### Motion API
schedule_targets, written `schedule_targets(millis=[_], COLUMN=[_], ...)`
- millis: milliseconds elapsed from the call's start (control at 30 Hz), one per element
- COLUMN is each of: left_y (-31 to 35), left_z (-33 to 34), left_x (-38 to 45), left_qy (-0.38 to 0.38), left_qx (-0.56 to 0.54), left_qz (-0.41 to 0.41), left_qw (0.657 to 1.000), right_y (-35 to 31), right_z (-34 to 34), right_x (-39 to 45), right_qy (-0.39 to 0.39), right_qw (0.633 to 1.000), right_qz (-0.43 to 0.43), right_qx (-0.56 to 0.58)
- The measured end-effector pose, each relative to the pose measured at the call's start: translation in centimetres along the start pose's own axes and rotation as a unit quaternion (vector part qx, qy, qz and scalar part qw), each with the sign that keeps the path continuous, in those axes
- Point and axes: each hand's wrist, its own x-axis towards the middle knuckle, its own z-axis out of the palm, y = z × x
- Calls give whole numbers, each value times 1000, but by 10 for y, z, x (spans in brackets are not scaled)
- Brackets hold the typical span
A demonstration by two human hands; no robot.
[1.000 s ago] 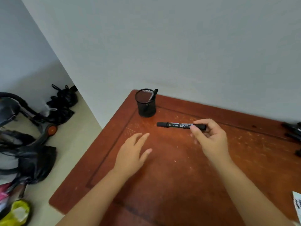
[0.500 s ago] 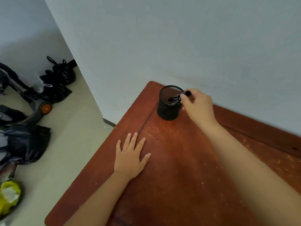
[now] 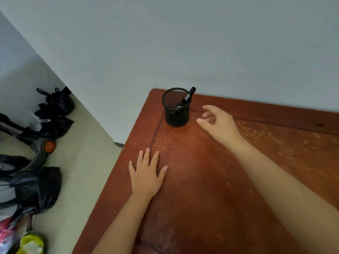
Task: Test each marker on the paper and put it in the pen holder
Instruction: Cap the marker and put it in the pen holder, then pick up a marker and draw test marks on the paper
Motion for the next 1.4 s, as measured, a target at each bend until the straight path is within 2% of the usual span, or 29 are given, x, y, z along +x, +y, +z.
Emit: schedule_targets(millis=[67,133,233,333,433,500,667,833,1067,1233,1333,1400], left_y=[25,64,130,196,260,300,375,394,394,394,394,393], left_z=[-2,-2,9,25,41,53,84,102,109,110,110,111], left_x=[-4,-11,-27,-47,-68,-80,-105,-117,-115,-114,-114,-114], left_qy=[36,61,6,-21,-42,-40,-11,-3,28,35,38,36], left_qx=[-43,-72,-50,-25,-23,-30,-32,1,-22,-21,-24,-27], left_qz=[24,85,176,244,285,288,239,186,182,182,185,186], left_qw=[998,992,983,969,957,956,971,983,983,983,982,982], right_y=[26,58,106,153,193,218,284,322,333,331,321,307], right_z=[-25,-55,-113,-182,-247,-286,-351,-362,-366,-368,-368,-365], right_x=[-32,-68,-123,-169,-199,-204,-173,-151,-148,-156,-176,-199], right_qy=[38,77,121,204,262,260,155,61,90,99,123,171], right_qw=[999,995,978,948,921,915,932,913,887,912,951,968], right_qz=[25,69,159,227,271,281,201,175,154,117,83,68], right_qx=[8,-10,-59,-85,-96,-125,-260,-363,-426,-381,-273,-171])
